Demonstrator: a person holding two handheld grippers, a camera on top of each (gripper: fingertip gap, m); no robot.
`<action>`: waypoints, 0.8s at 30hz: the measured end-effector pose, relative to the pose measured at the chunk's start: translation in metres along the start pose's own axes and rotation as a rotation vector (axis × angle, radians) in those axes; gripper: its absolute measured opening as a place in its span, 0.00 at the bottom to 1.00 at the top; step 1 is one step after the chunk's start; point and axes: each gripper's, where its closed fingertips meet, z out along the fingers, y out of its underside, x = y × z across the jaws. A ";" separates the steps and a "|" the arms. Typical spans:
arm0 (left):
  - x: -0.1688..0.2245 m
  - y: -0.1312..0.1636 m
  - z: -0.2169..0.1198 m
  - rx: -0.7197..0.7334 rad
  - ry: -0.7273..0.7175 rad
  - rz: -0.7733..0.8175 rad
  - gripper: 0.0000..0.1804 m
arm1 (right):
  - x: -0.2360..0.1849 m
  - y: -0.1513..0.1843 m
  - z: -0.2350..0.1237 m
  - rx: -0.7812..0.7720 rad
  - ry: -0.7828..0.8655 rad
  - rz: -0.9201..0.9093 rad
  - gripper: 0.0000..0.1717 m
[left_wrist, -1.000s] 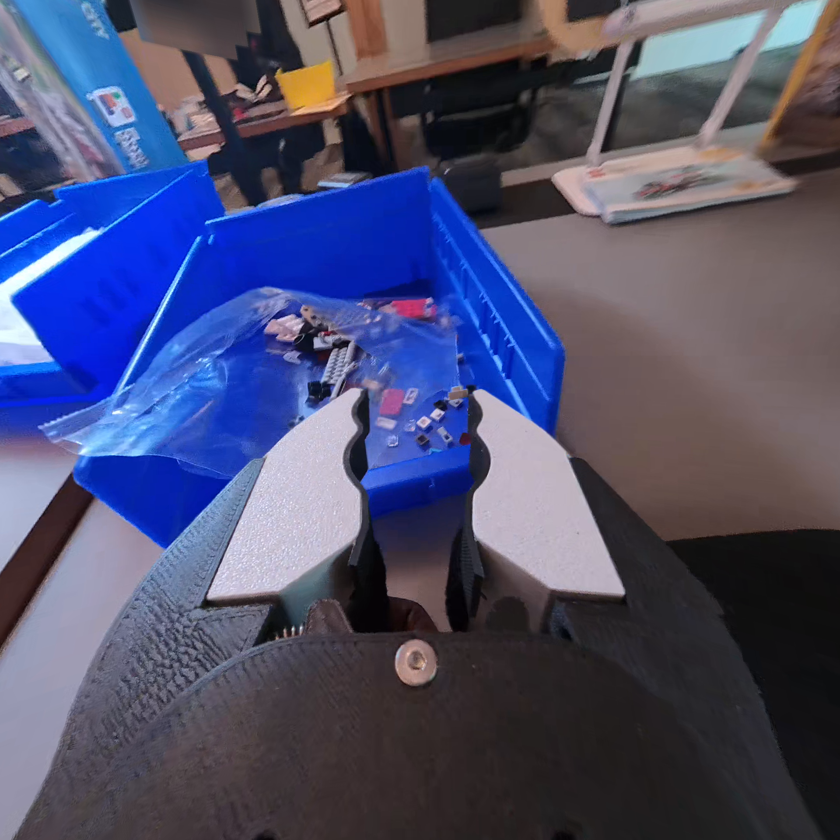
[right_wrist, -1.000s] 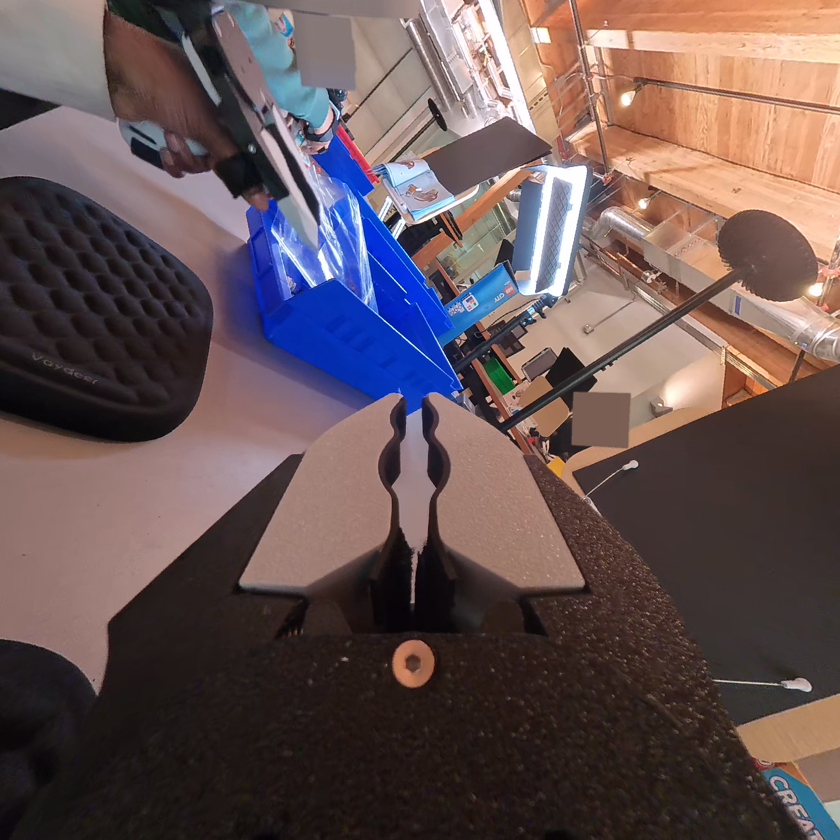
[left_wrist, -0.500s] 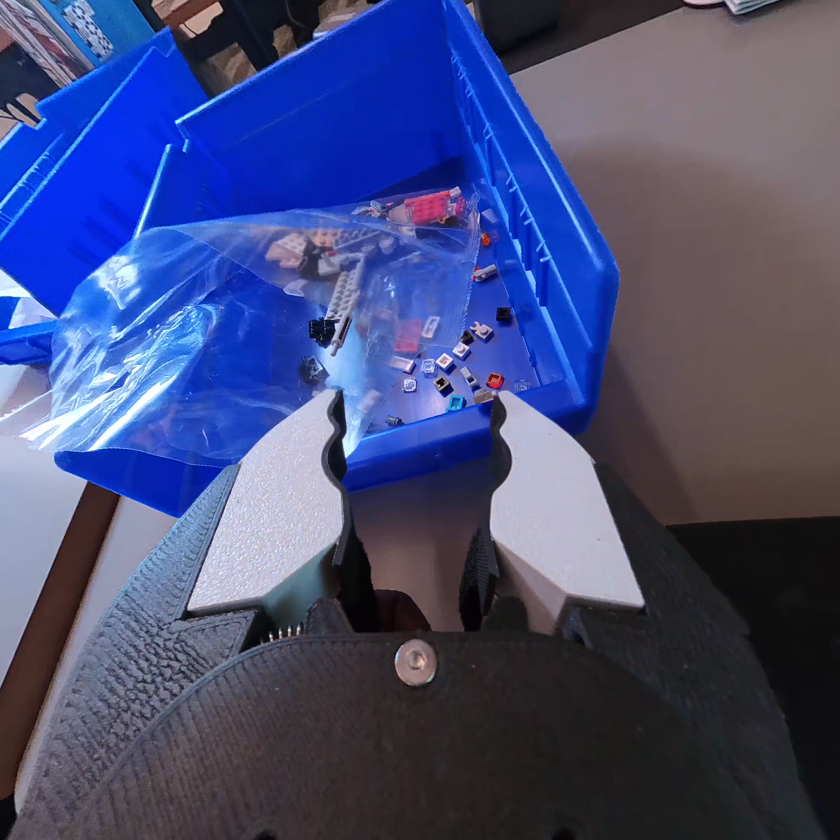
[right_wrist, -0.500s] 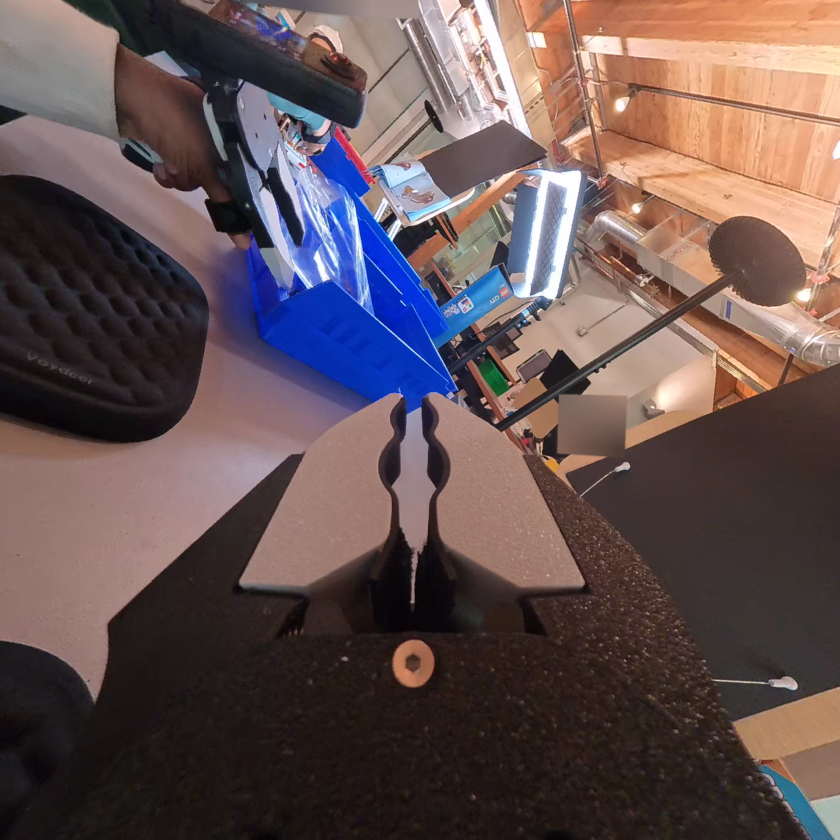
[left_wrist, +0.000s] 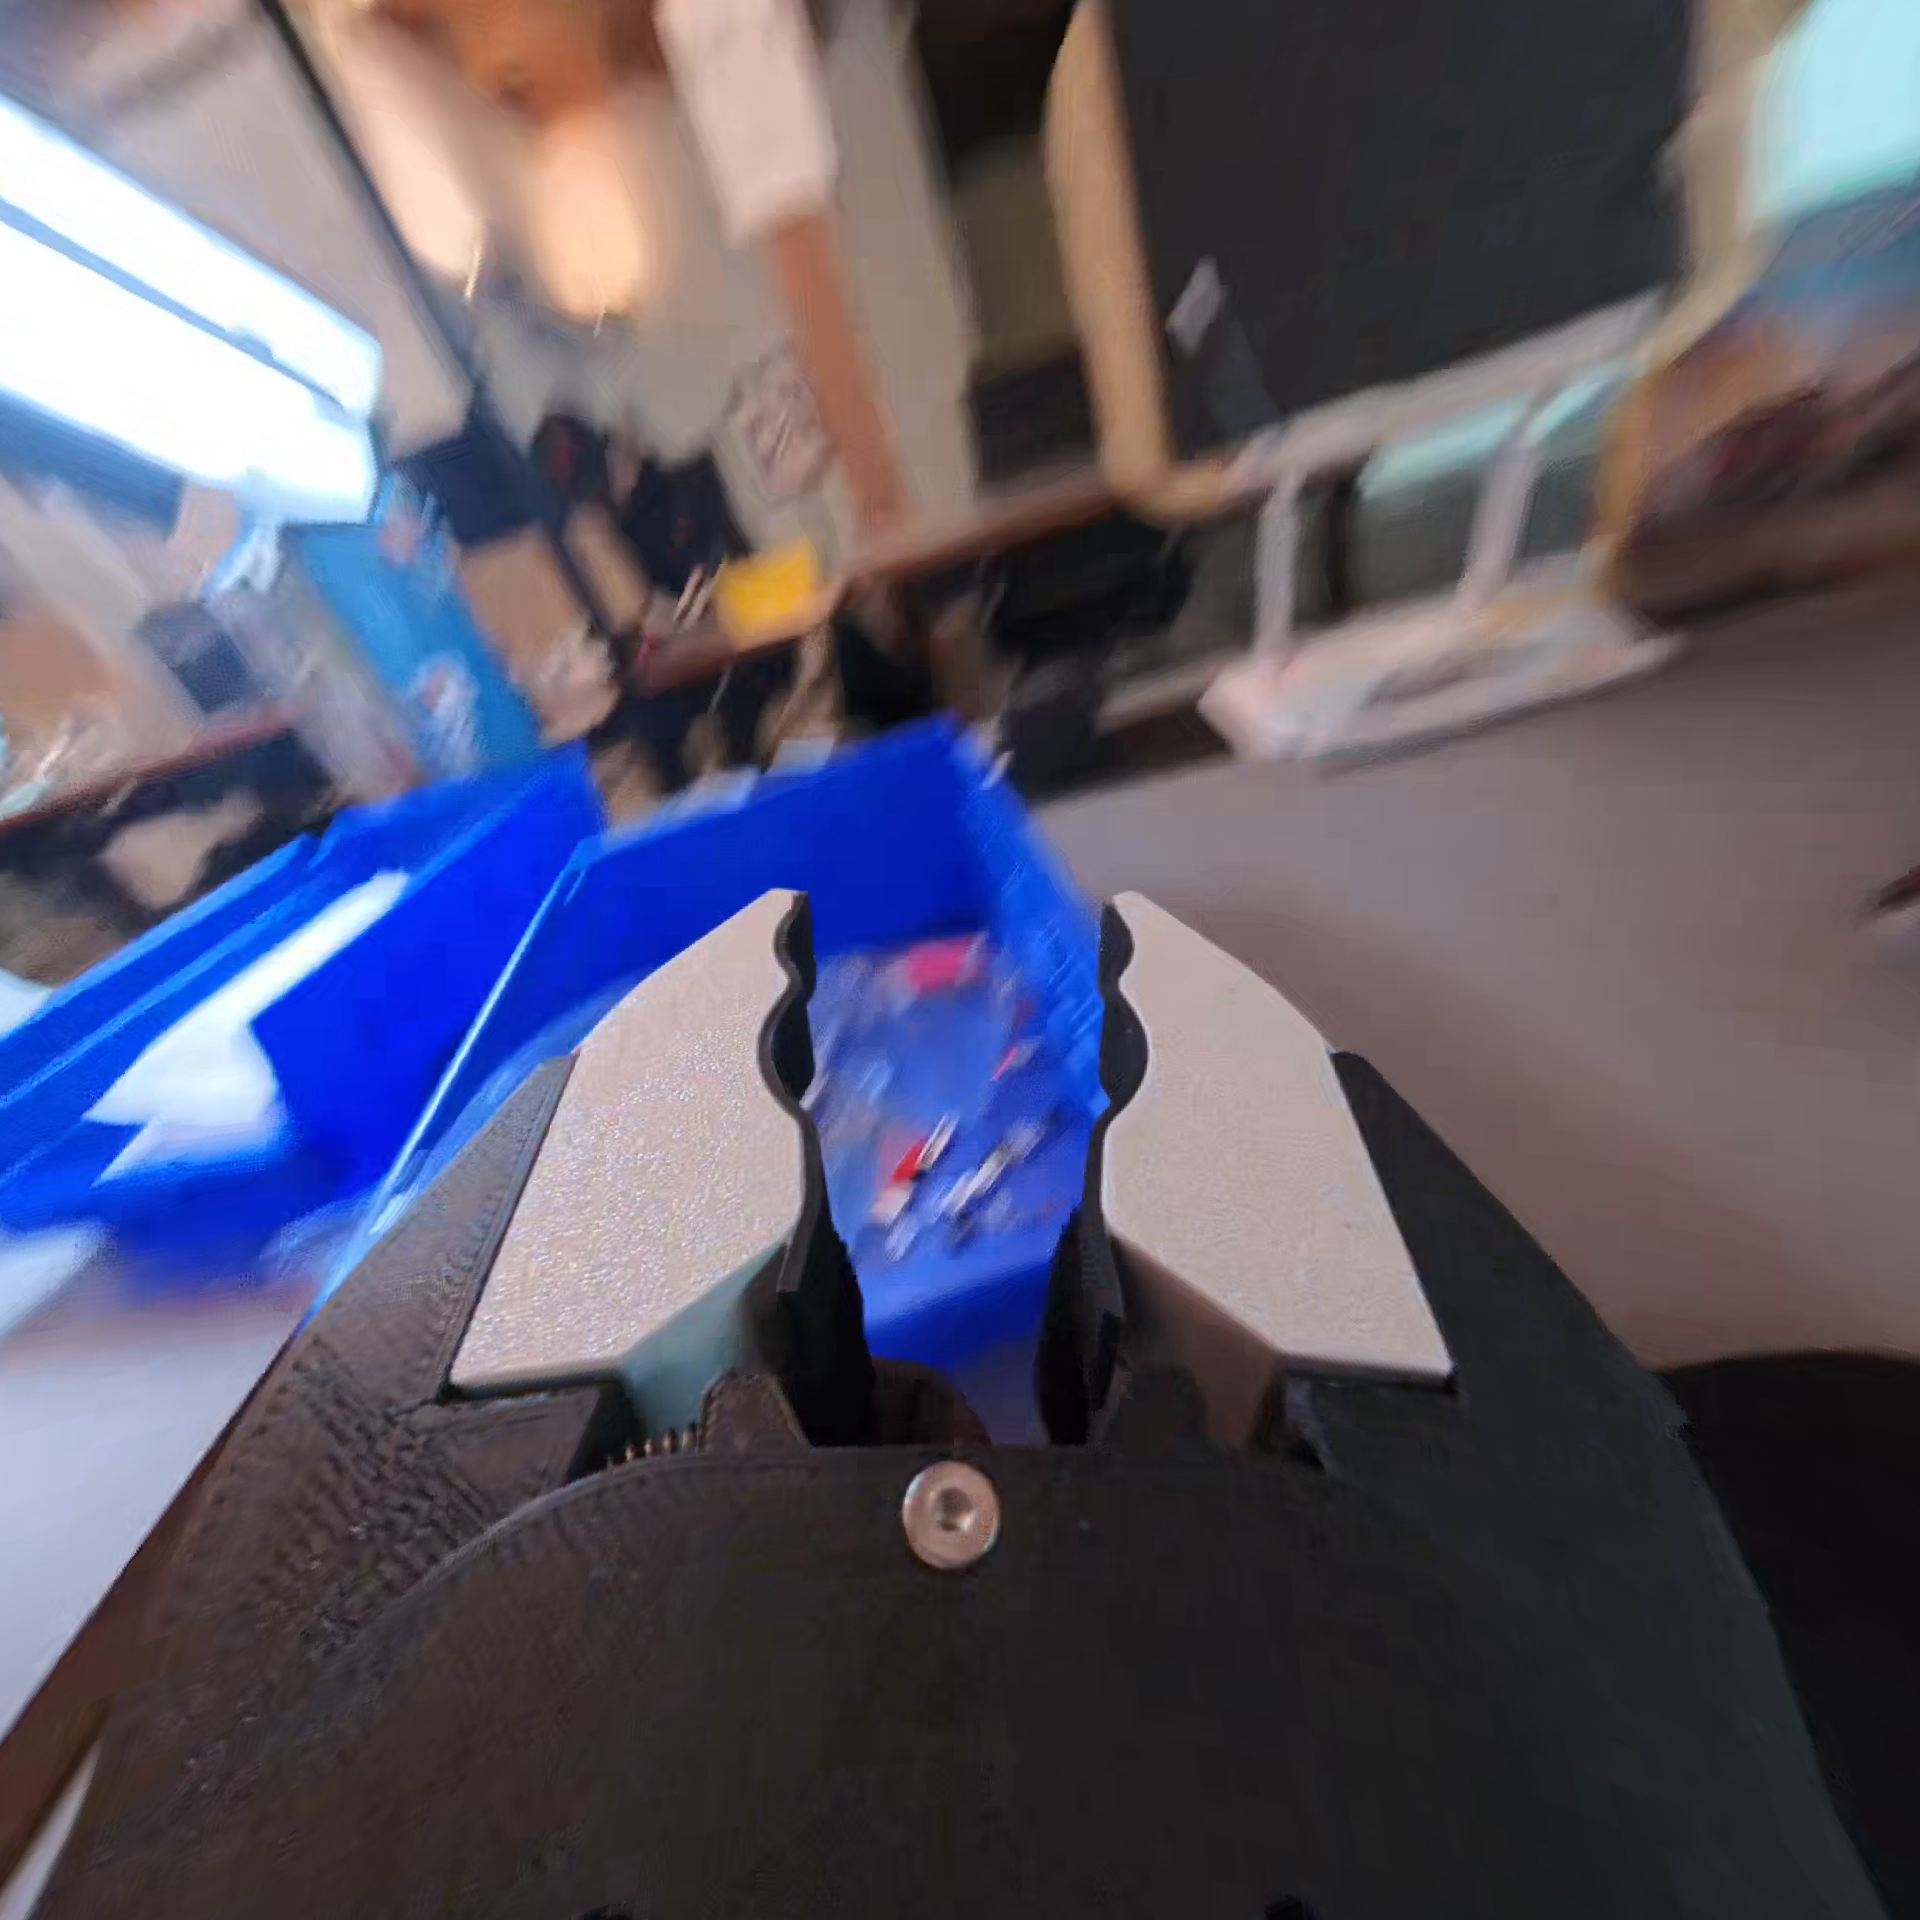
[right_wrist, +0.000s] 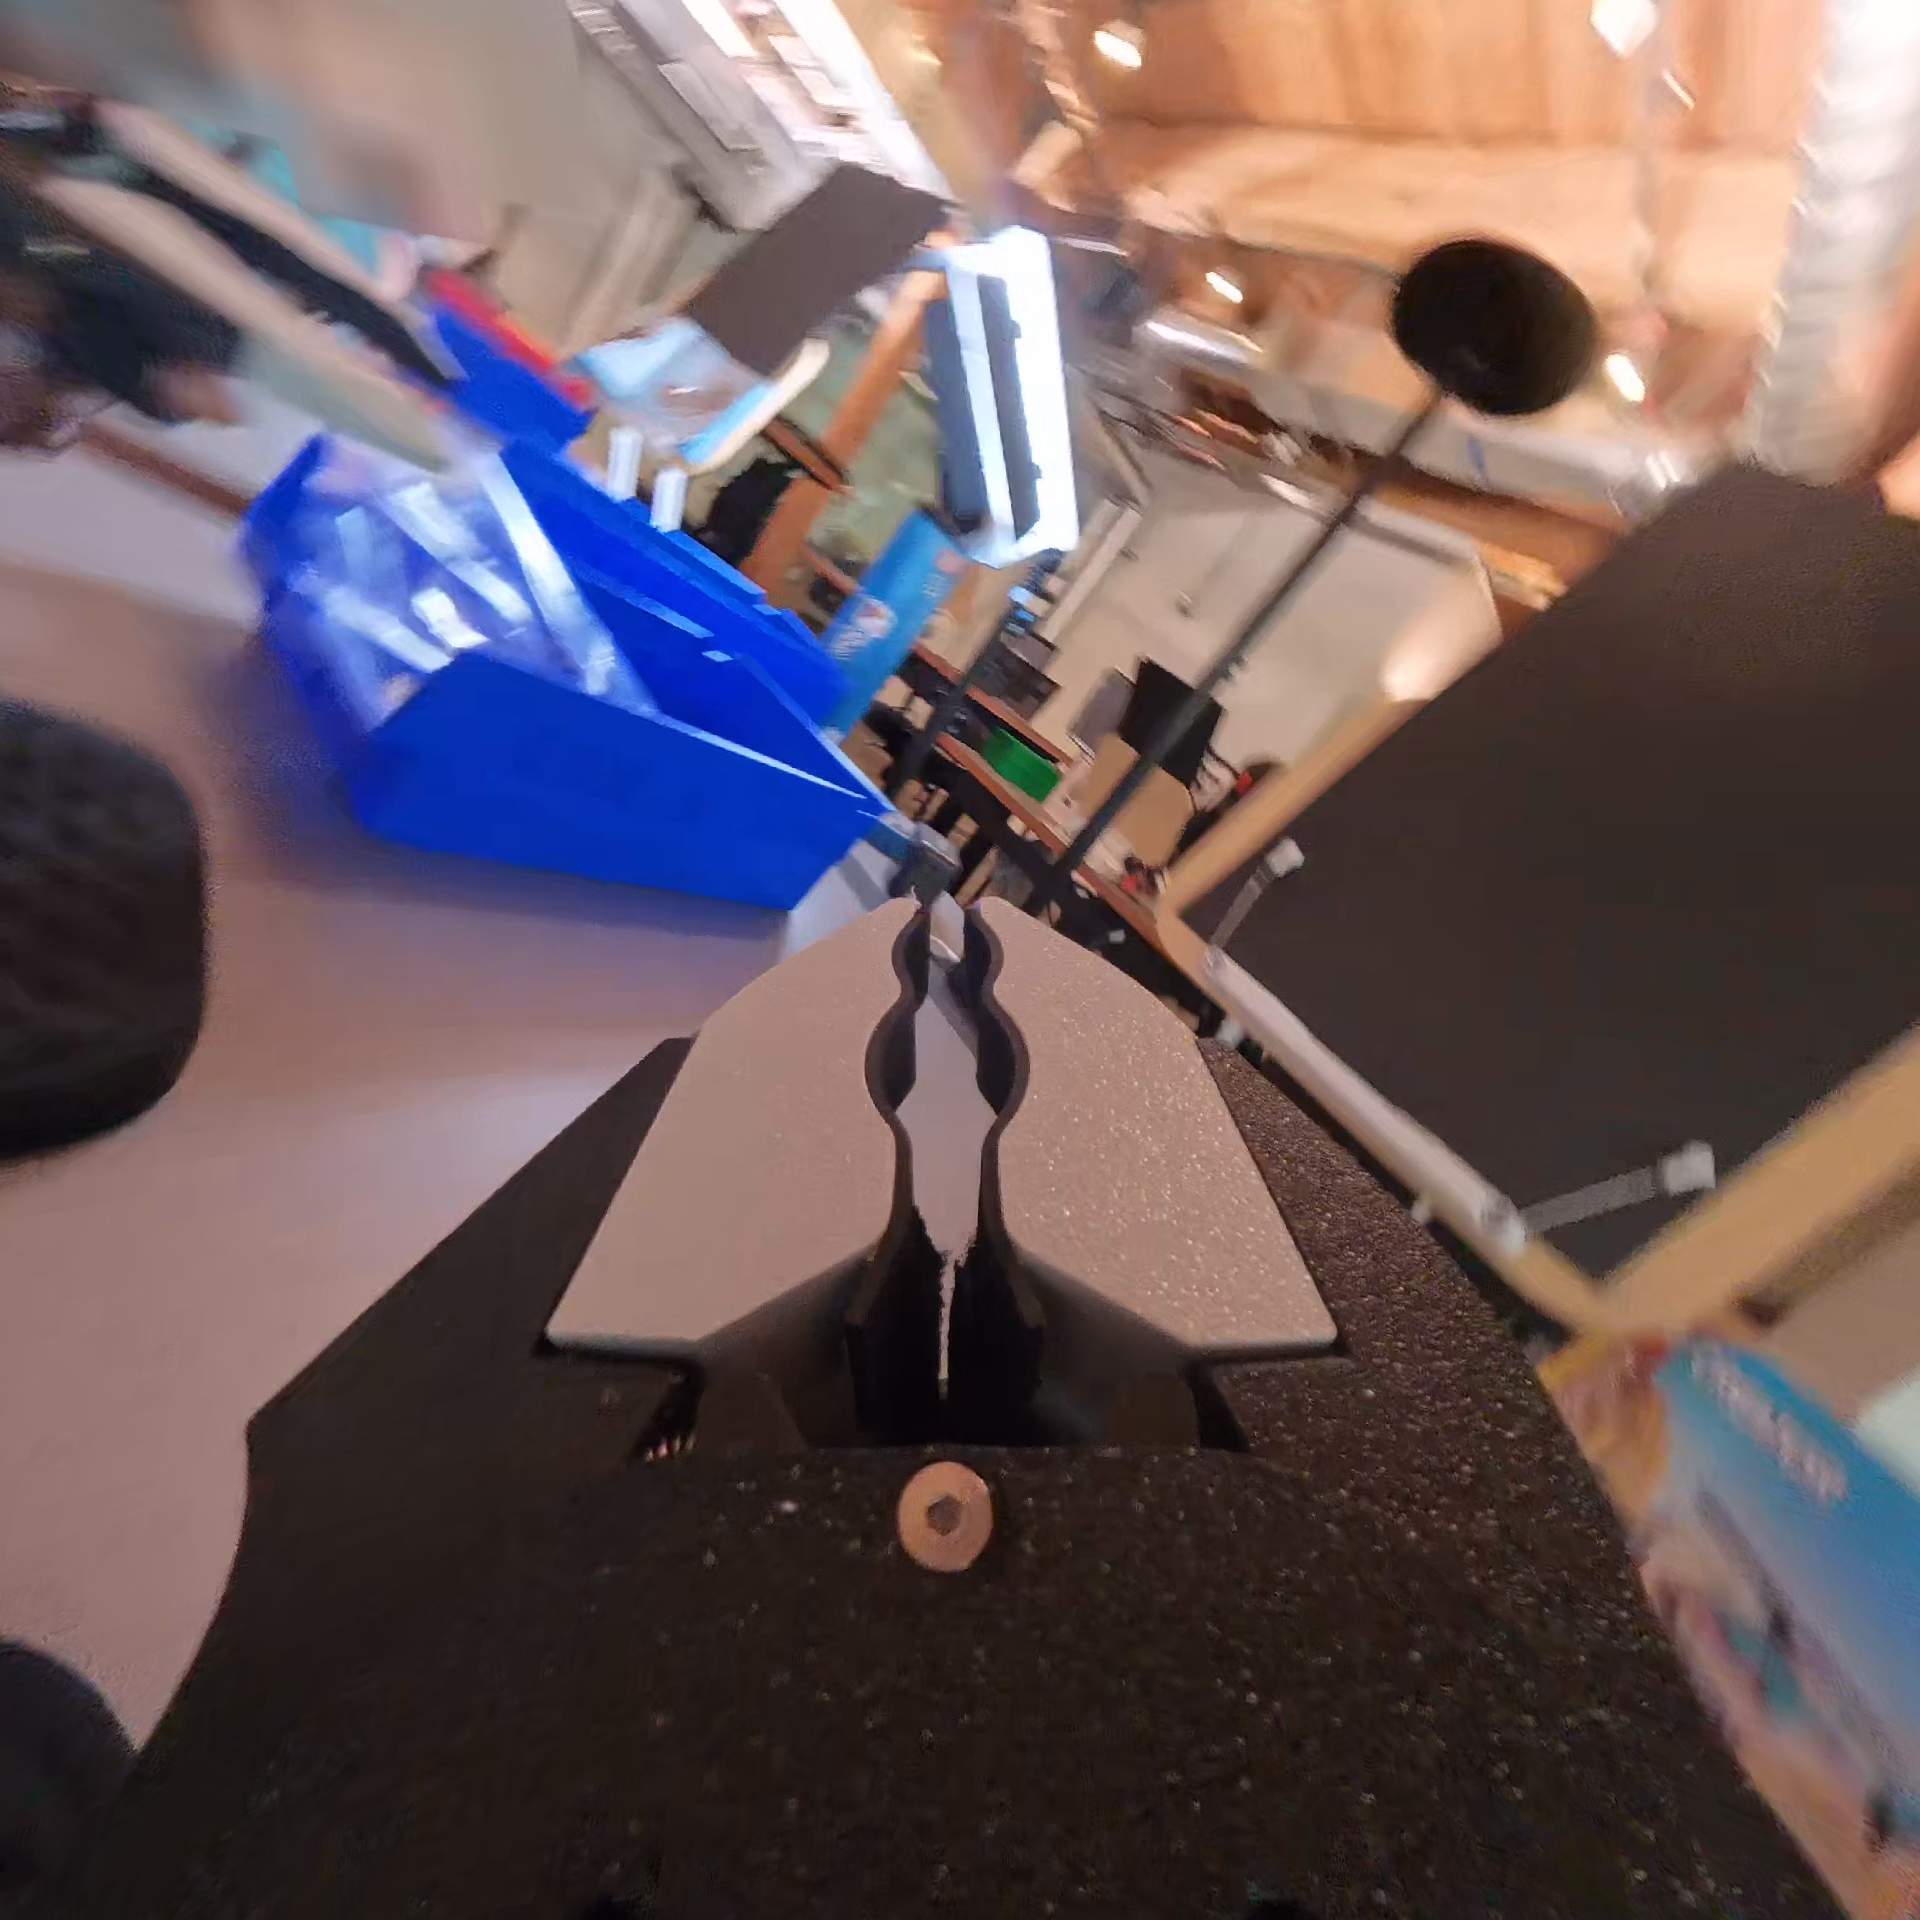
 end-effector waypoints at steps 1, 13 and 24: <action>0.018 -0.025 -0.006 0.131 0.084 -0.034 0.28 | 0.019 0.008 -0.005 -0.016 0.063 0.115 0.03; 0.255 -0.069 0.029 0.021 1.101 -0.175 0.26 | 0.007 0.124 -0.025 -0.529 -0.128 0.607 0.35; 0.348 0.023 0.109 -0.362 1.145 -0.095 0.35 | -0.006 0.137 -0.020 -0.575 -0.146 0.635 0.19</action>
